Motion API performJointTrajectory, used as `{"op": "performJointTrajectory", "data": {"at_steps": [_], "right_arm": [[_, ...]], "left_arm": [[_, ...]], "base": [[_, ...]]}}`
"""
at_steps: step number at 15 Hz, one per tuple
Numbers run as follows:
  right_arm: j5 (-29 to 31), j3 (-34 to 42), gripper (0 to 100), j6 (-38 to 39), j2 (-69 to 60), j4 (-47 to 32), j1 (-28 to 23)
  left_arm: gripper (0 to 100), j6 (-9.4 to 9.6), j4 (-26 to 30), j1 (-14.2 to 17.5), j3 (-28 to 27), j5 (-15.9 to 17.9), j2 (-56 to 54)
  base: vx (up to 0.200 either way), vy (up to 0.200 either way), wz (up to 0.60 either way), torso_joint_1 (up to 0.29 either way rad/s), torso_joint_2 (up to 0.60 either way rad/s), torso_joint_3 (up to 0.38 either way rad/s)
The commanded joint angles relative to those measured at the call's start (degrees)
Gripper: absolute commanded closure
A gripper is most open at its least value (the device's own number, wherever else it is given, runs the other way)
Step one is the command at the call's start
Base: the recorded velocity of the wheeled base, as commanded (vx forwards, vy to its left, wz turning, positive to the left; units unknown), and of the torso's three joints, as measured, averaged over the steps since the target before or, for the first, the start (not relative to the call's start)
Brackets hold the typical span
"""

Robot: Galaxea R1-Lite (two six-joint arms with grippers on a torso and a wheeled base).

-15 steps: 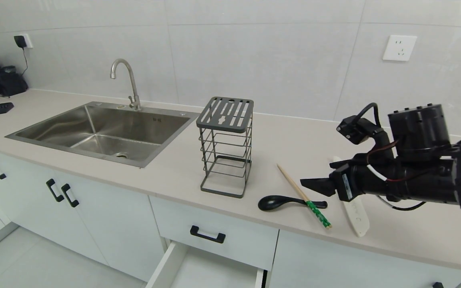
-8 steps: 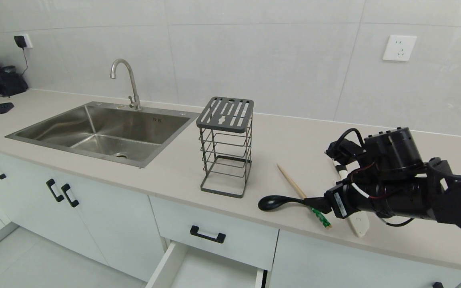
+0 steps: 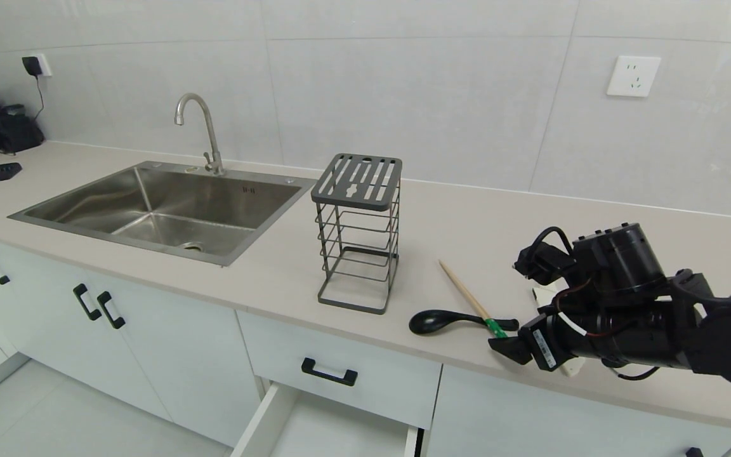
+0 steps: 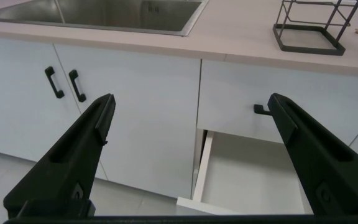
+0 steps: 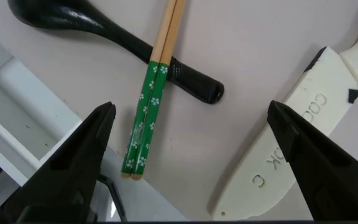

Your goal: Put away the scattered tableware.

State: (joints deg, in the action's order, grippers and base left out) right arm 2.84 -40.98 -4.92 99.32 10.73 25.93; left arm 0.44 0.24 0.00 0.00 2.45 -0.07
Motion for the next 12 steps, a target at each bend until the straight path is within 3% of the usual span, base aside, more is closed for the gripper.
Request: {"op": "performJointTrajectory", "data": {"at_steps": [1, 12], "right_arm": [[-0.03, 0.12, 0, -0.08, -0.18, -0.01, 0.09], [0.06, -0.85, 0, -0.88, 3.25, 0.26, 1.32]], "left_arm": [[0, 0.0, 0.02, 0.0, 0.0, 0.01, 0.07], [0, 0.0, 0.02, 0.0, 0.0, 0.01, 0.07]], "base": [[0.0, 0.0, 0.0, 0.0, 0.0, 0.0], [0.0, 0.0, 0.0, 0.0, 0.0, 0.0]]}}
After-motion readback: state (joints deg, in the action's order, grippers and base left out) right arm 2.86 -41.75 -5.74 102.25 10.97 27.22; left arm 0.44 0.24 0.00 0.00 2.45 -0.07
